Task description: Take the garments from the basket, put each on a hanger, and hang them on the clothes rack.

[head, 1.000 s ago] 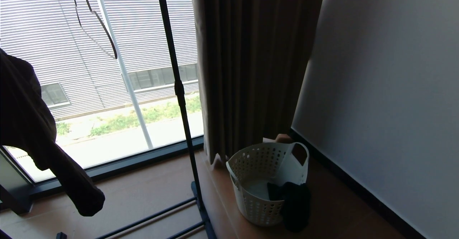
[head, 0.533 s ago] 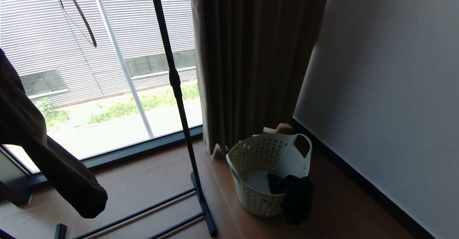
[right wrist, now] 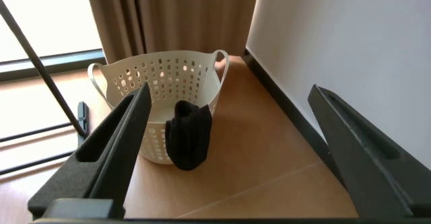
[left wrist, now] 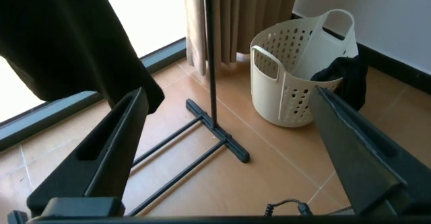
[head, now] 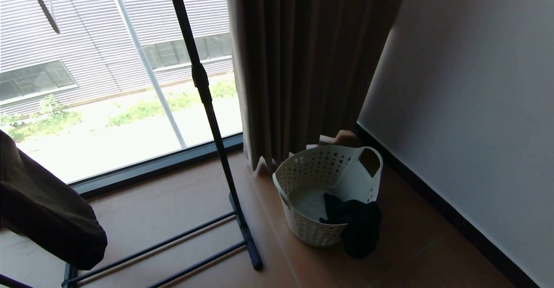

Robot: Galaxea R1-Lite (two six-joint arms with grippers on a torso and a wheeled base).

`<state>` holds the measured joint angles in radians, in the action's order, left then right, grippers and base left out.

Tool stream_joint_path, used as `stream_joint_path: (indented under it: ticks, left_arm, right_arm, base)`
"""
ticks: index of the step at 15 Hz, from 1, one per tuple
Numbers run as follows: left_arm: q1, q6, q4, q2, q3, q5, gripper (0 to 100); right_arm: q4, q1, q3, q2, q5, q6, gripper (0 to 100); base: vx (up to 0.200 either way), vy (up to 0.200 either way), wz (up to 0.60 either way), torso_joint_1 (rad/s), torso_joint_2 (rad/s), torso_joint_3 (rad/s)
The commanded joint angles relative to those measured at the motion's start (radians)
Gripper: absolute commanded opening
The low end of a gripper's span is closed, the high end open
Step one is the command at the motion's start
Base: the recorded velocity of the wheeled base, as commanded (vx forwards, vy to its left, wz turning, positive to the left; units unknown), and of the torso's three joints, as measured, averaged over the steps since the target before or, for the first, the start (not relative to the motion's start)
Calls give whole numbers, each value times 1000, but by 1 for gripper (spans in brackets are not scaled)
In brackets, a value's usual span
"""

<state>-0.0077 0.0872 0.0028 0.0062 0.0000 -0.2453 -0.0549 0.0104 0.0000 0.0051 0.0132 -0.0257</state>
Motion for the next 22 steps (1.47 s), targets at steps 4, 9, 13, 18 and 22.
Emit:
stream_joint_path:
  ticks: [4,9,13,18,22]
  left_arm:
    - [0,0,0,1,0,0,100]
    - [0,-1,0,1,0,1,100]
    - [0,-1,0,1,0,1,100]
    - [0,-1,0,1,0,1,100]
    - [0,-1,0,1,0,1,100]
  right_arm:
    - [0,0,0,-2,1,0,100]
    - [9,0,0,-2,1,-6,100]
    - [0,0,0,-4,1,-5,100]
    - [7,0,0,-4,2,-5,100]
    - [9,0,0,26,2,-3,100]
  base:
    - [0,0,0,6,4,-198]
    - [0,0,0,3,0,-203]
    - [0,0,0,2,5,-200]
    - [0,0,0,2,4,-195]
    - [0,0,0,2,4,-198]
